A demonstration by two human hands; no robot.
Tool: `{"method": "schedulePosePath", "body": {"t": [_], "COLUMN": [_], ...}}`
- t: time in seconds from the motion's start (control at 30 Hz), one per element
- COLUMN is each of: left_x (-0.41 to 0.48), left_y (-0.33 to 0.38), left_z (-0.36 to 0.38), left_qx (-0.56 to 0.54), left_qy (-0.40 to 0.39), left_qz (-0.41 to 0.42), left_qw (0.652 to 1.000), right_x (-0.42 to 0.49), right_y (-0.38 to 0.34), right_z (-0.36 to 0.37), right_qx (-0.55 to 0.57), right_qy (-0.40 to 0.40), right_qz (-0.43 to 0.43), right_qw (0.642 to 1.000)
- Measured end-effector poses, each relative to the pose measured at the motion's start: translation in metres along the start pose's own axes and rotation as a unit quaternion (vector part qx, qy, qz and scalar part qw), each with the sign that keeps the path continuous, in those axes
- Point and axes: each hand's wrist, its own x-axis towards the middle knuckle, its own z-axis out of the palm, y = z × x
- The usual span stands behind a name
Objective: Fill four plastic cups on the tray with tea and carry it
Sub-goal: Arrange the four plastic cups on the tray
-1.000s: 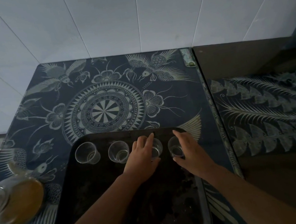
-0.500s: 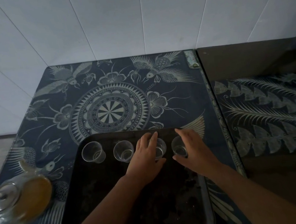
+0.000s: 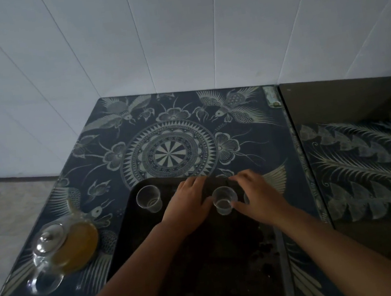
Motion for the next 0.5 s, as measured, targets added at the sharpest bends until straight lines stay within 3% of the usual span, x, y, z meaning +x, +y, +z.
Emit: {"method": "schedulePosePath", "body": {"t": [0.27,0.5], "left_x": [-0.004,0.0], "left_y": [-0.076,-0.145], "left_z": [-0.036,-0.049], "left_qx": [-0.011,-0.018], "left_qy": [0.032,0.018], "left_qz": [-0.023,-0.014], "left_qw": [0.999,1.0], "right_x": [0.033,0.058], "right_y": [-0.06,-0.108], "right_z": [0.026,0.059], "right_qx": [0.007,-0.024], "right_qy": [-0.023,-0.039], "right_qz": [-0.009,0.032], "right_qw": [1.0,0.998]}}
